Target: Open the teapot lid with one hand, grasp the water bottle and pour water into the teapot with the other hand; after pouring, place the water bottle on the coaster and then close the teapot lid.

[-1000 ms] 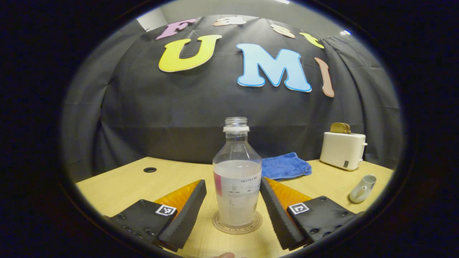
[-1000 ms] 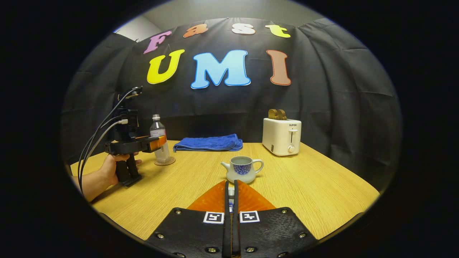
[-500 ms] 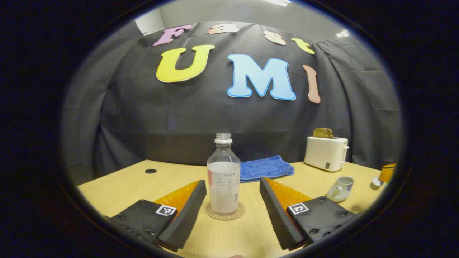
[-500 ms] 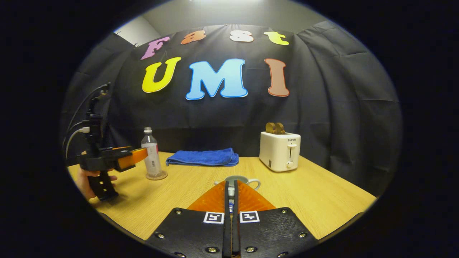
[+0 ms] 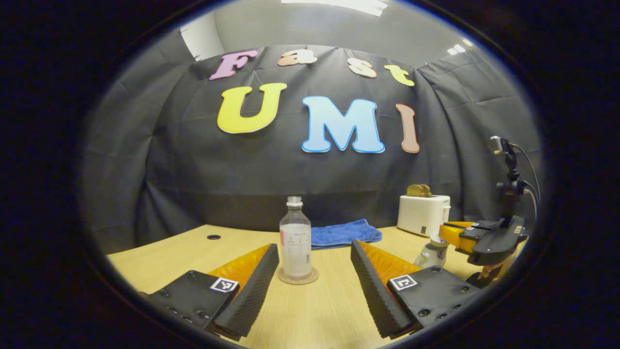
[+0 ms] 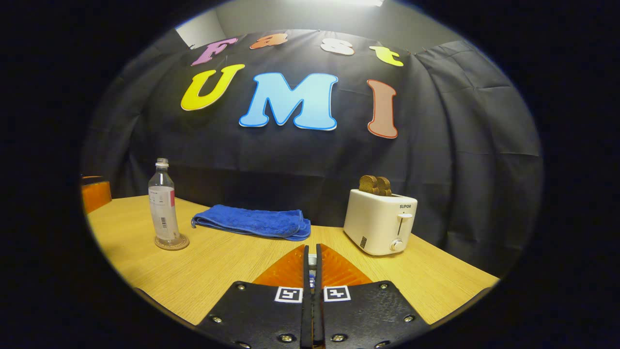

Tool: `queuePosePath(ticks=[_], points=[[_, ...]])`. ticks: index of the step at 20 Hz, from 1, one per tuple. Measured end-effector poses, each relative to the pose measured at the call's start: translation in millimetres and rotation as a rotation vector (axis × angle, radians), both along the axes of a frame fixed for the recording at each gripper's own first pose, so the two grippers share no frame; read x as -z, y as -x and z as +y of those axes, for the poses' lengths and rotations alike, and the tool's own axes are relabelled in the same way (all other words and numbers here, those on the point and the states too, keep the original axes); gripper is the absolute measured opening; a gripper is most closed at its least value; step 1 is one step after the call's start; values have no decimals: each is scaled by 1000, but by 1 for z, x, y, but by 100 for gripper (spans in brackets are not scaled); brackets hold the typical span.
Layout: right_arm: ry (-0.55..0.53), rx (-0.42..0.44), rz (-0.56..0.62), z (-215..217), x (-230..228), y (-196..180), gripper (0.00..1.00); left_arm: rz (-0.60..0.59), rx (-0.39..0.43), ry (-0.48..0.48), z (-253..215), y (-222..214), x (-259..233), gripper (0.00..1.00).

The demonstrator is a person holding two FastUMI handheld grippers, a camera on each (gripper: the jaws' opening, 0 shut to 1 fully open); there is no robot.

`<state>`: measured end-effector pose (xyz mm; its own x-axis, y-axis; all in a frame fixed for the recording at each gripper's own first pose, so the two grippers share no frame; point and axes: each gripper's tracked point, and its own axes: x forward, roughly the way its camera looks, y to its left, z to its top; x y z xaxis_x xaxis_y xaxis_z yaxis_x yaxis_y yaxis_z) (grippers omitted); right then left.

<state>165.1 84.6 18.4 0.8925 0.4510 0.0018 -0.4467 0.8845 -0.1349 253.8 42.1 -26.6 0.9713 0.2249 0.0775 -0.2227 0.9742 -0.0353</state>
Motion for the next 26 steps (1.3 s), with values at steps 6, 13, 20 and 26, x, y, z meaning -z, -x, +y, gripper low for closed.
queuePosePath(ticks=[6, 13, 20, 26], points=[[-11, 3, 35, 6, 7, -7, 1, 10, -4, 40, -2, 3, 4, 100], [-4, -1, 71, 5, 16, -4, 1, 26, 9, 49, -7, 5, 7, 100], [-9, 23, -12, -5, -16, 12, 22, 24, -1, 36, -5, 7, 7, 100], [-57, -56, 2, -19, -14, 109, 83, 35, 30, 29, -15, 13, 10, 100]])
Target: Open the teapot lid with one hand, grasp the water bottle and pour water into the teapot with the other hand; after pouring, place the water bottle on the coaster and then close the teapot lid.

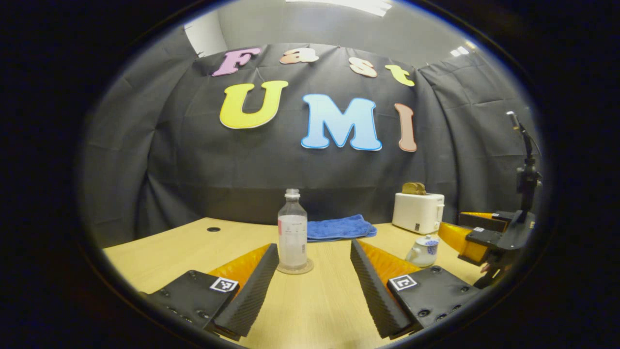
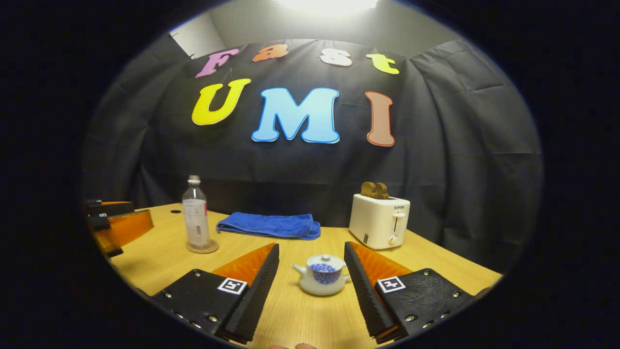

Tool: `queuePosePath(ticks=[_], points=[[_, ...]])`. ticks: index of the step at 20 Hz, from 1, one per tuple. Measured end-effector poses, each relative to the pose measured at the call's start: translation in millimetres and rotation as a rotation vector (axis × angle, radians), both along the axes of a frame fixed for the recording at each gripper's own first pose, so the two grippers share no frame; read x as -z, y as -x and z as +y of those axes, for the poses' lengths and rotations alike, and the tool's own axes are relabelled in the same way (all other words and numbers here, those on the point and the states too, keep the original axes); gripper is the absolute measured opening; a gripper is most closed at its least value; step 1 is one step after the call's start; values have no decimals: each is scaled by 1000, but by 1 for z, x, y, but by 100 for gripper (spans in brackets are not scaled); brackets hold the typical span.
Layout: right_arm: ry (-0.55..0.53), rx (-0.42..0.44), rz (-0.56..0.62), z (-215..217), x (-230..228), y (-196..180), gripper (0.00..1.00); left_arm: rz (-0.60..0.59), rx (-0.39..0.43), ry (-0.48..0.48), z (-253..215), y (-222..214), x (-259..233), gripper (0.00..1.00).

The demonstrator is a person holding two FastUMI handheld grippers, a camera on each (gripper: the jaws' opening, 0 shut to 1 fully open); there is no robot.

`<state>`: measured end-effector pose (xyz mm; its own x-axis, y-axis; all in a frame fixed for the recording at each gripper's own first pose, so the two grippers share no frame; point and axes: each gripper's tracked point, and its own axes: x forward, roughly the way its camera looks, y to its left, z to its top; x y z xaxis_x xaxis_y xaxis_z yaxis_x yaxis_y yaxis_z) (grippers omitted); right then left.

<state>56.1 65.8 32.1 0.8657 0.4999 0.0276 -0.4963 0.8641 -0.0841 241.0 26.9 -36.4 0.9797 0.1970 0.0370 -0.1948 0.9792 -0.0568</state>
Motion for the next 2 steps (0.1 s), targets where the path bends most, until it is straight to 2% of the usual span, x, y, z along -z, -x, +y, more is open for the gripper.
queuePosePath(ticks=[2], points=[[-23, -1, 11, -12, 4, 26, 82, 2, 12, 16, -7, 3, 2, 100]])
